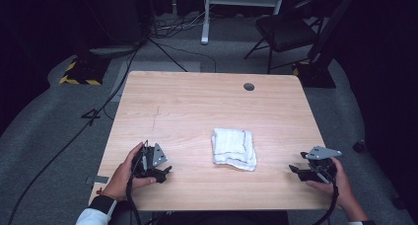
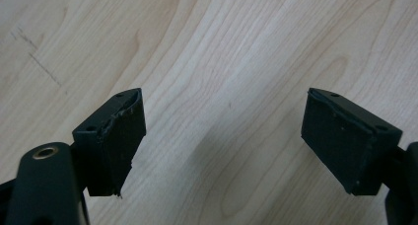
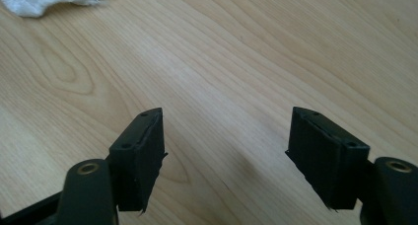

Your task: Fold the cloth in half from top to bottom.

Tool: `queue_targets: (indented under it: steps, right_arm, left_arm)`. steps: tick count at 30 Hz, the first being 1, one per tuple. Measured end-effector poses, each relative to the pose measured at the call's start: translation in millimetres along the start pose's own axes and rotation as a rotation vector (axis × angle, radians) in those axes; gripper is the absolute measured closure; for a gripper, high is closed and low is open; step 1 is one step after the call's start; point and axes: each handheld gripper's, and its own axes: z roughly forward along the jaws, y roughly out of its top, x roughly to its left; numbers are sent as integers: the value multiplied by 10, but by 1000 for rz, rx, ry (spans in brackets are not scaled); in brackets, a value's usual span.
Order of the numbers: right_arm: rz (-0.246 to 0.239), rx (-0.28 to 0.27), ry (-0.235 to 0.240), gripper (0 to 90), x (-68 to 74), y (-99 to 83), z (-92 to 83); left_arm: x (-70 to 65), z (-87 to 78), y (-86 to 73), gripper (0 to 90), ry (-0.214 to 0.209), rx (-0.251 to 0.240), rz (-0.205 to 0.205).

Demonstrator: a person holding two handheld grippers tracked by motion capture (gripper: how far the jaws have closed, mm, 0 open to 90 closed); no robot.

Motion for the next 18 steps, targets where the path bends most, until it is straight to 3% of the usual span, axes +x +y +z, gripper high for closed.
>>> queue_targets:
  steps: [2, 5, 8, 13, 16, 17, 18]
  right_arm:
    - [37, -11, 3, 306, -56, -92, -34]
    - [52, -11, -2, 304, -89, -139, -58]
    - [100, -21, -4, 298, -169, -251, -92]
    - [155, -37, 12, 288, -236, -392, -81]
    - [197, -51, 19, 264, -280, -483, -79]
    - [204, -57, 21, 260, -290, -503, -84]
    - [209, -69, 16, 257, -296, -526, -86]
  left_arm:
    - [45, 3, -68, 174, -34, -7, -45]
    - [80, 1, -116, 174, -48, -4, -59]
    - [151, -3, -237, 176, -84, -13, -86]
    - [238, -32, -369, 177, -104, -37, -137]
    - [300, -44, -472, 174, -134, -55, -190]
    - [323, -49, -530, 173, -148, -64, -237]
    - [333, -52, -557, 173, -148, -73, -246]
